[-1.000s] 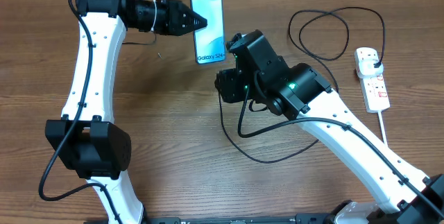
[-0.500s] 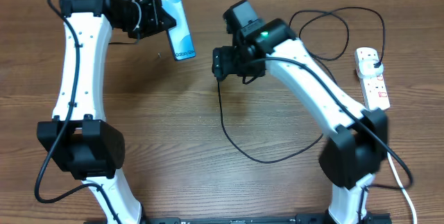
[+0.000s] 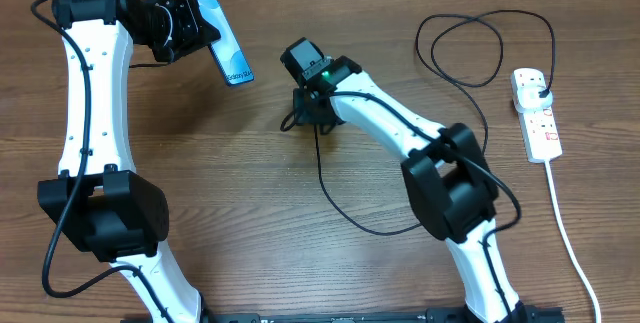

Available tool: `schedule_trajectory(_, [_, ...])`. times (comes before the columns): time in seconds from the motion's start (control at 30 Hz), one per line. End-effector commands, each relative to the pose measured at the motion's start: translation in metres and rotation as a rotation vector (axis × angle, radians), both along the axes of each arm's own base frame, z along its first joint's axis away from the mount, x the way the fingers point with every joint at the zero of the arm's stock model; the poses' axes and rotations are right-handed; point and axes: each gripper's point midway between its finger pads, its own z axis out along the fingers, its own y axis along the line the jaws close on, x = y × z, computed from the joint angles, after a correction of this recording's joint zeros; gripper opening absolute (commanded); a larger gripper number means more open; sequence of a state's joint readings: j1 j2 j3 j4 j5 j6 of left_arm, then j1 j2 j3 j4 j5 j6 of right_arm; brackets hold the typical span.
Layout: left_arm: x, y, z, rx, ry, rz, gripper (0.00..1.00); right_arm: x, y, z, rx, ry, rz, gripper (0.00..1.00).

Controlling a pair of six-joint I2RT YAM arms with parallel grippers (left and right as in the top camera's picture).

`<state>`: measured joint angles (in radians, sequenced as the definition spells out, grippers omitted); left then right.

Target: Plug charger to phone and switch on socket

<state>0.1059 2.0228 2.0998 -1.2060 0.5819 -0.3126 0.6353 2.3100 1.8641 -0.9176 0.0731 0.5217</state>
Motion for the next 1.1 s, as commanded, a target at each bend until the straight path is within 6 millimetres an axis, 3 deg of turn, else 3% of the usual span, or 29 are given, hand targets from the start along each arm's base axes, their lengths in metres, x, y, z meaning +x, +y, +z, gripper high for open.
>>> schedule_trajectory(0.0, [0.002, 0.002, 0.004, -0.009, -0.01, 0.009, 0.04, 0.002, -0.005, -0.008, -0.03, 0.004, -0.009, 0.4])
schedule_trajectory(0.17, [0.002, 0.004, 0.003, 0.005, -0.006, 0.017, 0.04, 0.0, -0.004, -0.013, -0.04, 0.008, 0.026, 0.4])
schedule_trajectory(0.37, [0.002, 0.004, 0.002, 0.005, -0.003, 0.017, 0.04, -0.005, -0.008, -0.04, -0.074, 0.054, 0.034, 0.32])
schedule_trajectory(0.5, [0.002, 0.004, 0.002, 0.005, -0.003, 0.017, 0.04, -0.005, -0.011, -0.043, -0.096, 0.05, 0.043, 0.27])
schedule_trajectory(0.6, [0.002, 0.004, 0.002, 0.006, -0.004, 0.017, 0.04, -0.008, -0.031, -0.043, -0.192, 0.052, 0.027, 0.25])
schedule_trajectory(0.9, [0.002, 0.004, 0.002, 0.006, -0.004, 0.017, 0.04, -0.04, -0.058, -0.042, -0.261, 0.187, -0.181, 0.28])
schedule_trajectory(1.0, [0.002, 0.004, 0.002, 0.006, -0.004, 0.017, 0.04, -0.03, -0.059, -0.039, -0.239, 0.171, -0.197, 0.35])
schedule_trajectory(1.07, [0.002, 0.005, 0.002, 0.006, -0.004, 0.017, 0.04, -0.008, -0.055, -0.027, -0.174, 0.132, -0.224, 0.36])
